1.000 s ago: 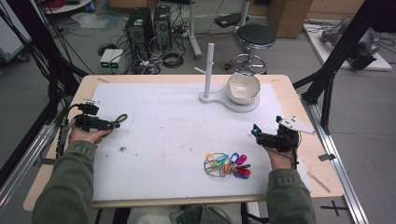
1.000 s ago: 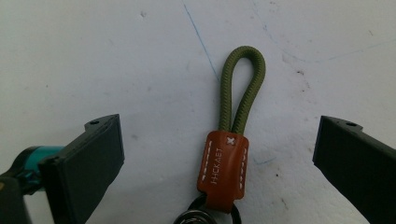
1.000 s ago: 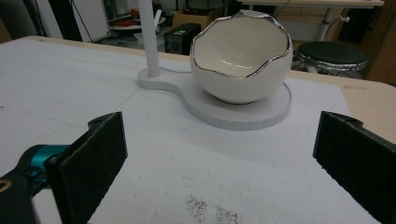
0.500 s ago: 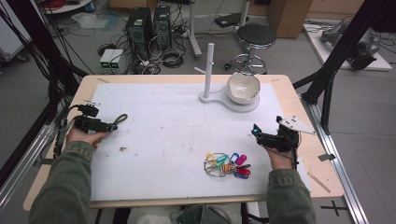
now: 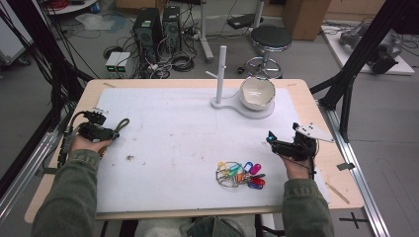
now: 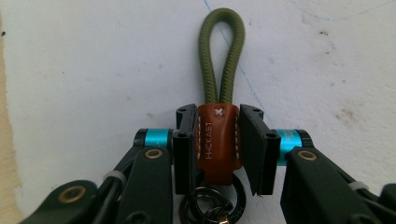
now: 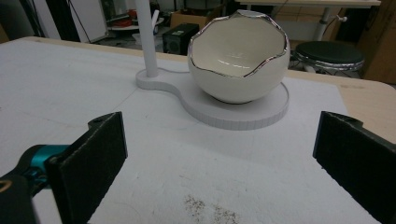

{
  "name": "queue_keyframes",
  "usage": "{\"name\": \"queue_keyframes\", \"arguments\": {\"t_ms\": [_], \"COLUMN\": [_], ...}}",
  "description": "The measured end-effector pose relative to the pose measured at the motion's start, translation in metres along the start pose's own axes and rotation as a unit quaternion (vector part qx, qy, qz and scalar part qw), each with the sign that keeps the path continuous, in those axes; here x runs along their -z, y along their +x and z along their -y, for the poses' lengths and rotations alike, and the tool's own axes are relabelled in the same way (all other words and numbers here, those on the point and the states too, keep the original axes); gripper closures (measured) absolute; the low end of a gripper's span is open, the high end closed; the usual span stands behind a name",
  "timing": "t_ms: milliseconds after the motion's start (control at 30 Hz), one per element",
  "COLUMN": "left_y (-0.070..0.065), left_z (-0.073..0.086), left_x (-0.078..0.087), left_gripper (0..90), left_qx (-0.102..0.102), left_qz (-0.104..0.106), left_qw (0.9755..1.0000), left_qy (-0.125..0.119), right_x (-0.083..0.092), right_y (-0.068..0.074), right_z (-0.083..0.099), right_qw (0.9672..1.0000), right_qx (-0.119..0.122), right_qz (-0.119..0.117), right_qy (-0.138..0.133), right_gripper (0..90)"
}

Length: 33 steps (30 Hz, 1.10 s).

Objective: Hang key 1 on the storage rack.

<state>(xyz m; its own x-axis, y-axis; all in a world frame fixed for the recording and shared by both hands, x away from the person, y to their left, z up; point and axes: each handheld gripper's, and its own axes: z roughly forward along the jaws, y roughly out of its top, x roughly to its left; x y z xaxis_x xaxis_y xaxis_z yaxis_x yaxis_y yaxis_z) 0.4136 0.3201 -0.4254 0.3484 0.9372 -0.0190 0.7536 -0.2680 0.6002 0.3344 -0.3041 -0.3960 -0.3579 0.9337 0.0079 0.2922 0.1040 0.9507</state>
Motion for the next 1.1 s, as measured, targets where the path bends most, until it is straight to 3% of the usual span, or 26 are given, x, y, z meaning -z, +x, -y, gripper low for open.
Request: {"name": "queue_keyframes", "arguments": {"t_ms": [167, 300, 433, 600, 667, 733, 833, 1067, 1100], "left_y": [0.006, 0.007, 0.009, 0.012, 0.012, 0.01, 0.008, 0.012, 0.013], "left_z": [0.001, 0.0, 0.0, -0.001, -0.002, -0.004, -0.005, -0.004, -0.005], "left_x": [0.002, 0.003, 0.006, 0.014, 0.018, 0.023, 0.032, 0.046, 0.048], "left_gripper": [71.1, 72.1, 72.3, 72.7, 72.7, 72.7, 72.7, 72.7, 72.7], "left_qx": [0.026, 0.041, 0.063, 0.076, 0.093, 0.104, 0.114, 0.13, 0.127], "left_qz": [0.038, 0.052, 0.057, 0.055, 0.055, 0.068, 0.079, 0.079, 0.076], "left_qw": [0.9989, 0.9977, 0.9963, 0.9956, 0.9942, 0.9921, 0.9901, 0.9869, 0.9874], "left_qy": [0.004, 0.01, 0.008, 0.004, -0.005, -0.016, -0.026, -0.054, -0.056], "right_x": [0.0, 0.0, 0.0, 0.0, 0.001, 0.001, 0.0, 0.0, 0.0], "right_y": [0.0, 0.0, 0.0, 0.0, 0.0, 0.0, 0.0, 0.0, 0.0], "right_z": [0.0, 0.0, 0.0, 0.0, 0.0, 0.0, 0.0, -0.001, 0.0], "right_qw": [1.0, 1.0, 1.0, 1.0, 1.0, 1.0, 1.0, 1.0, 0.9999], "right_qx": [-0.003, 0.0, 0.0, -0.001, -0.001, -0.001, -0.004, -0.006, -0.007], "right_qz": [0.001, 0.0, 0.0, 0.001, 0.0, -0.001, 0.0, -0.003, -0.003], "right_qy": [-0.001, -0.001, -0.002, -0.002, -0.002, -0.003, -0.004, -0.007, -0.007], "right_gripper": [1.8, 1.8, 1.8, 1.8, 1.8, 1.8, 1.8, 1.9, 1.8]}}
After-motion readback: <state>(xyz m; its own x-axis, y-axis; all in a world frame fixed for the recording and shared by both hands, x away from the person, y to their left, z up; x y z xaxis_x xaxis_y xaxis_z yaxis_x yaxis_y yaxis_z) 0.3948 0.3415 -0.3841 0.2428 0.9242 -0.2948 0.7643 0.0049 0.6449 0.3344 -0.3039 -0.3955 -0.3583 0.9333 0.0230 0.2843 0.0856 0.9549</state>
